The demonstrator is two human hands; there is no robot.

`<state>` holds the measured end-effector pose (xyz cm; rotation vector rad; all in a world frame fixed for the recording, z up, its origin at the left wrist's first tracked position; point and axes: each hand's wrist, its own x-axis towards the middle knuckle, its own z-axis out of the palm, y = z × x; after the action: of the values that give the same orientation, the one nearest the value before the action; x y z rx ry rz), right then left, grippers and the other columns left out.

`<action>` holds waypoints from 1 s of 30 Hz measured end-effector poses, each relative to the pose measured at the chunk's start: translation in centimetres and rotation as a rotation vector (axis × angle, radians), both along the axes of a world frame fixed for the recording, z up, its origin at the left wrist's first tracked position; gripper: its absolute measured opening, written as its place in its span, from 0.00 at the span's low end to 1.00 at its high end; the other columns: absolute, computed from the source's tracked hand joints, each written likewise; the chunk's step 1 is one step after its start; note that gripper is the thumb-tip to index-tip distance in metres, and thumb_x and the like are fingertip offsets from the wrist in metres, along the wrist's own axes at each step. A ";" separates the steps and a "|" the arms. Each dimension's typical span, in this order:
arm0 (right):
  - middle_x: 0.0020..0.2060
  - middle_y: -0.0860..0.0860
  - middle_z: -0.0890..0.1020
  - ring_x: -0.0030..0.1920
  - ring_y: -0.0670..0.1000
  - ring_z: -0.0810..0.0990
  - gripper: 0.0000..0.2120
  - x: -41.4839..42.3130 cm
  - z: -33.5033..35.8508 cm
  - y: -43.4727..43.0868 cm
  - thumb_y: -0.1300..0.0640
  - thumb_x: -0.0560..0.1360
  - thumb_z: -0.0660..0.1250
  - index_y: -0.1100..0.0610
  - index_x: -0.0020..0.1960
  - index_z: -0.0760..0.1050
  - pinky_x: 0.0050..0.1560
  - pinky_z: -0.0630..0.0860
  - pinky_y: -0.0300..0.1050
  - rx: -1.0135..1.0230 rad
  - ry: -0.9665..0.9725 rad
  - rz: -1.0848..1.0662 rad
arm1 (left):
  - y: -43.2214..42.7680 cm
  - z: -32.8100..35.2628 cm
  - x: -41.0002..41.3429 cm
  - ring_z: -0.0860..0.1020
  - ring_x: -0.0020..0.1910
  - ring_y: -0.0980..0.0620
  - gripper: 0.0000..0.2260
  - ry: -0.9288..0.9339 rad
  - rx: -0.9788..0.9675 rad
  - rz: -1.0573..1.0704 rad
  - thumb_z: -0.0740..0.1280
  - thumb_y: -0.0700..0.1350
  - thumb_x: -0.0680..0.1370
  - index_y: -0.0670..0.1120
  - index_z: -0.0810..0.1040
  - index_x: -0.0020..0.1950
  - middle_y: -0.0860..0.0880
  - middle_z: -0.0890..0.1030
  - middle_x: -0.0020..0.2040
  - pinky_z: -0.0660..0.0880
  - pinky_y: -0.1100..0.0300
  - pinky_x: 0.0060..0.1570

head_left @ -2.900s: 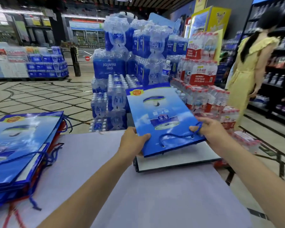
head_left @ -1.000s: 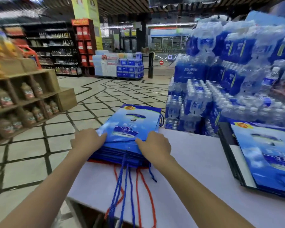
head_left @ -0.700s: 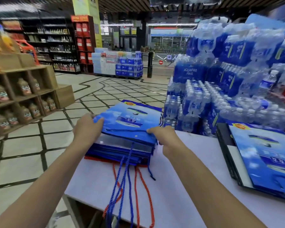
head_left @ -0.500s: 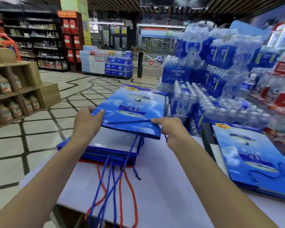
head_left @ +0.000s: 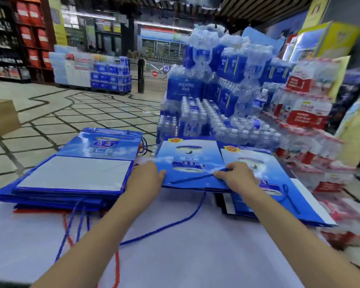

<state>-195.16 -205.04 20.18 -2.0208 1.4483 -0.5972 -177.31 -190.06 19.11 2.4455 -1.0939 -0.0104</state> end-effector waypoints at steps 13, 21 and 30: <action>0.41 0.48 0.80 0.56 0.55 0.71 0.21 1.0 -4.2 1.5 0.33 0.75 0.61 0.49 0.45 0.81 0.52 0.60 0.52 -0.586 0.683 0.270 | 0.5 -3.5 -0.3 0.78 0.57 0.45 0.10 -0.354 0.402 0.031 0.60 0.46 0.81 0.47 0.76 0.61 0.46 0.79 0.58 0.73 0.55 0.48; 0.42 0.46 0.81 0.53 0.52 0.72 0.22 2.0 -2.9 -0.4 0.31 0.72 0.63 0.49 0.42 0.81 0.54 0.60 0.52 -0.483 0.692 0.385 | -2.2 -3.9 -1.6 0.71 0.61 0.46 0.13 -0.239 0.140 -0.492 0.57 0.50 0.82 0.48 0.73 0.63 0.47 0.75 0.61 0.71 0.54 0.56; 0.29 0.49 0.71 0.38 0.48 0.68 0.21 2.3 -3.3 -2.1 0.45 0.81 0.57 0.52 0.32 0.71 0.53 0.61 0.52 -0.441 0.539 0.505 | -4.8 -4.9 1.3 0.74 0.45 0.46 0.07 -0.083 0.075 -0.422 0.61 0.49 0.78 0.46 0.71 0.46 0.48 0.75 0.44 0.70 0.54 0.42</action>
<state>-192.87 -207.16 16.85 -2.9305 1.0440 -0.1593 -175.96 -194.83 14.20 2.2485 -1.6539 -0.0851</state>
